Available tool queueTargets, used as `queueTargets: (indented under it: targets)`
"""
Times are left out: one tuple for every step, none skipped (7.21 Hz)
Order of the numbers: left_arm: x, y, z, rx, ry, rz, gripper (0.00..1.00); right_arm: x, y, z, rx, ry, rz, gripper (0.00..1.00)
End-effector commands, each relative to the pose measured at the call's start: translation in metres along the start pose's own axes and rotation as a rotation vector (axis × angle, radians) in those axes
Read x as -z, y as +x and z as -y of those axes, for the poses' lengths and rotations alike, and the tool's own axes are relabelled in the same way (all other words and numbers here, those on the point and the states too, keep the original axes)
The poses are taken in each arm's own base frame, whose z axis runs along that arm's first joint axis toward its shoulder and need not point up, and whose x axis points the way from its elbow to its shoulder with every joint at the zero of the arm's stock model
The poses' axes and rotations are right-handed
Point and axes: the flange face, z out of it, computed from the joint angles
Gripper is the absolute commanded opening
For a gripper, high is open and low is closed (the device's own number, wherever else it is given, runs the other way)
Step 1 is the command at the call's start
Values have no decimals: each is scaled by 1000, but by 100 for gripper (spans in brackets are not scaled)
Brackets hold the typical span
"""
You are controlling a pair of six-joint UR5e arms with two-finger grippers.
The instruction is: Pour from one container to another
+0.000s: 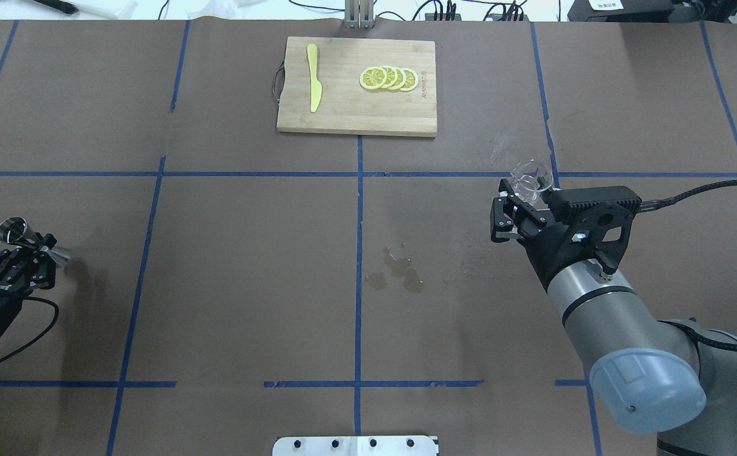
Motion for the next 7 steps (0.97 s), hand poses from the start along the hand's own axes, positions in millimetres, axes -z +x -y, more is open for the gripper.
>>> queueTargets:
  targets:
    - [3, 38, 10, -16, -13, -6, 0, 0, 0, -1, 2, -2, 0, 0]
    - [5, 43, 9, -29, -15, 0, 0, 0, -2, 1, -4, 1, 3, 0]
    - [9, 48, 4, -25, -13, -5, 0, 1, -2, 1, -4, 0, 4, 0]
    - [8, 57, 2, -15, -6, -11, 0, 1, -2, 1, -4, 0, 4, 0]
    - [7, 67, 1, -1, 4, -17, 0, 1, -3, 1, -6, 1, 5, 0]
    - [7, 70, -1, 0, 2, -20, 0, 1, -4, 1, -6, 1, 6, 0]
    - [5, 68, -7, -11, 8, -11, 0, 1, -4, 2, -7, 2, 6, 0]
